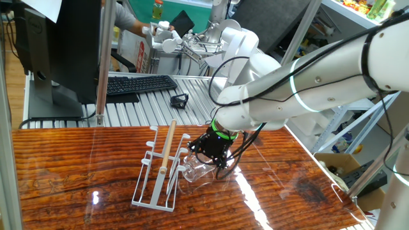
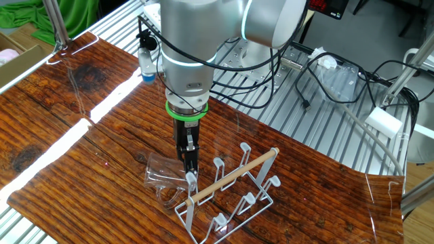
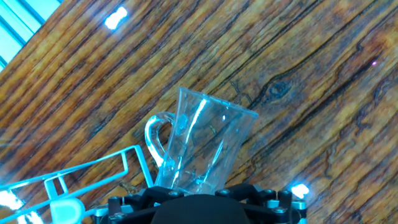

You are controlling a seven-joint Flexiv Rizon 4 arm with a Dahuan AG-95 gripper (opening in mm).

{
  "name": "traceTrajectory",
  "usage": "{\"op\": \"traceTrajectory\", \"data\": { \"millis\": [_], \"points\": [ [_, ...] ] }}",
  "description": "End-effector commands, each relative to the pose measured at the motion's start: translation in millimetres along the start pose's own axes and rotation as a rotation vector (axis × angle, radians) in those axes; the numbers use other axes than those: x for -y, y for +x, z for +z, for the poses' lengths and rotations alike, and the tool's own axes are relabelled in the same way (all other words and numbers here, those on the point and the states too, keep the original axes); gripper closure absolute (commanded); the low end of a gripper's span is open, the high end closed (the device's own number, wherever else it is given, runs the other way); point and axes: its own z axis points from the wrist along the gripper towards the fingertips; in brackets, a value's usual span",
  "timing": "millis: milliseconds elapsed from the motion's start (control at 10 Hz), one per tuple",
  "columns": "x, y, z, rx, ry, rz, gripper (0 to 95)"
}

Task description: Put the cup on the cup rack

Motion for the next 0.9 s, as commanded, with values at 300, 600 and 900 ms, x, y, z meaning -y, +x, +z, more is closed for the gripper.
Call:
{"op": "traceTrajectory", "data": {
  "millis": [300, 600, 900],
  "points": [
    [2.0, 2.1, -0.7, -0.002, 0.002, -0.032, 0.0],
    [2.0, 2.1, -0.7, -0.001, 0.000, -0.023, 0.0],
    [5.3, 6.5, 1.8, -0.007, -0.004, -0.025, 0.0]
  ]
}}
